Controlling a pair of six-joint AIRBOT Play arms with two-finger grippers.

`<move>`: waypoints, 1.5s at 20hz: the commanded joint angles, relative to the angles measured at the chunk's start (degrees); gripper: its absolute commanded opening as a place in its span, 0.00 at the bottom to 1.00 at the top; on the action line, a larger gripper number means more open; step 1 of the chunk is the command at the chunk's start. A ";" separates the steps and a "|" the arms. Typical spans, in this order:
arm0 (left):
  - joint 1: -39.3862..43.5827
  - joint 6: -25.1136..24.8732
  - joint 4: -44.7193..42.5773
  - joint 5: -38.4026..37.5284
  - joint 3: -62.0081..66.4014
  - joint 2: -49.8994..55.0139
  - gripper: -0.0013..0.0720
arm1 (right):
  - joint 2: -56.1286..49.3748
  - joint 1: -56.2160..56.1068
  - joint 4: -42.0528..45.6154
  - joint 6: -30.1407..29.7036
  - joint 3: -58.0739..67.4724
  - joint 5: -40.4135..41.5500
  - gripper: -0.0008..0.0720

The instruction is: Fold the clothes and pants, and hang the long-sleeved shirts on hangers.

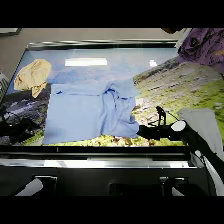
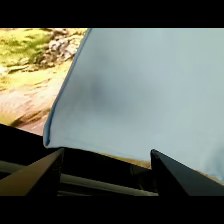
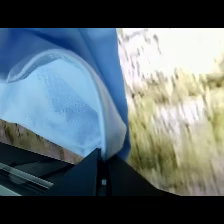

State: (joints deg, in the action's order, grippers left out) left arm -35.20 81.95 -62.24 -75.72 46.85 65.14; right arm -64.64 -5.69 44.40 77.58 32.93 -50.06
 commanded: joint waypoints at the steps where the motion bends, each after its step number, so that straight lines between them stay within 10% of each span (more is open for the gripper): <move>1: -4.63 -9.92 5.75 5.60 -6.16 0.81 0.84 | 3.30 -0.04 4.22 3.85 1.88 -1.31 0.06; 14: -4.50 -11.02 5.86 5.25 -9.14 10.49 0.81 | 4.76 -0.04 4.52 5.07 2.19 -3.82 0.06; 15: -3.98 -11.02 5.88 5.25 -9.14 10.88 0.72 | 4.76 -0.04 4.52 5.22 2.19 -3.82 0.06; 17: -3.87 -11.04 5.95 5.29 -9.09 10.97 0.05 | 4.76 -0.04 4.52 5.60 2.19 -3.85 0.06; 24: -1.01 -10.88 16.28 4.87 -2.69 8.50 0.04 | 4.74 -0.22 4.26 0.81 8.57 -1.95 0.06; 30: 11.19 -3.13 12.48 5.31 34.97 7.61 0.04 | 4.39 -0.22 19.37 4.81 38.38 1.11 0.06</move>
State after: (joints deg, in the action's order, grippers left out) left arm -28.91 74.81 -47.70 -71.13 65.01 73.10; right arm -60.10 -5.87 56.07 81.12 58.02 -49.80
